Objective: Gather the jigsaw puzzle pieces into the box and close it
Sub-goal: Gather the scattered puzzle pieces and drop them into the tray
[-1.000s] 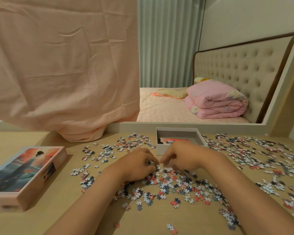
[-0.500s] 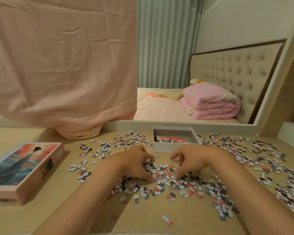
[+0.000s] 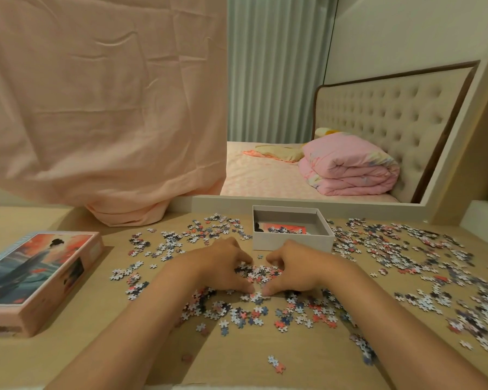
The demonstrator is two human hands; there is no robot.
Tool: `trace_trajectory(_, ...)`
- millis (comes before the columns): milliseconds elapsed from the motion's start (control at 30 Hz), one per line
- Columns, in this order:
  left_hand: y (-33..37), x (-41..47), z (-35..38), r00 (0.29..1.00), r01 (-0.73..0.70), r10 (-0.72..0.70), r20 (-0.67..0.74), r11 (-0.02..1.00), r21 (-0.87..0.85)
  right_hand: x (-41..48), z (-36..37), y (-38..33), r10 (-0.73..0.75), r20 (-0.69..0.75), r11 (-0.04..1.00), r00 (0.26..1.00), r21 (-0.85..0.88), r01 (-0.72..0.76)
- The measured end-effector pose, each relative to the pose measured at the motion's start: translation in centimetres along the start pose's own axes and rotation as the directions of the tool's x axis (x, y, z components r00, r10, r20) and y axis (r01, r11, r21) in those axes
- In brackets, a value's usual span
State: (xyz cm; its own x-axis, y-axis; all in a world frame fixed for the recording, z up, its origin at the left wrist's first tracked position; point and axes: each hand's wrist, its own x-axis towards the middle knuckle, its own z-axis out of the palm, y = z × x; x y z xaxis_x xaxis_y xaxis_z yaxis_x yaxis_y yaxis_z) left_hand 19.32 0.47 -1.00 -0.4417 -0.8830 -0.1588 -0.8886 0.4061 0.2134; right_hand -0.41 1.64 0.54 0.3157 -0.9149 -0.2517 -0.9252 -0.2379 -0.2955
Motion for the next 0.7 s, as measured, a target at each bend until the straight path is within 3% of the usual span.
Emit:
trace_trajectory(133,0.7,0.1,0.2,0.992,-0.066,0.059,-0.110,0.996,-0.062,0.2,0.5,-0.7,-0.030,-0.075,0.998,0.997,0.045,0.033)
trace_trajectory(333,0.9,0.5,0.9,0.972,-0.074,0.025,-0.235,0.977,-0.199,0.9,1.1,-0.6,-0.032,-0.192,0.988,0.981,0.143,0.061)
trace_trajectory(600,1.0,0.9,1.1,0.953,-0.105,-0.016,-0.301,0.919,-0.381,0.9,0.2,0.8,-0.027,-0.163,0.921,0.986,0.380,0.088)
trace_trajectory(700,1.3,1.5,0.3,0.943,-0.122,-0.049,-0.330,0.869,-0.479,0.7,-1.2,1.7,-0.024,-0.238,0.900,0.971,0.418,0.125)
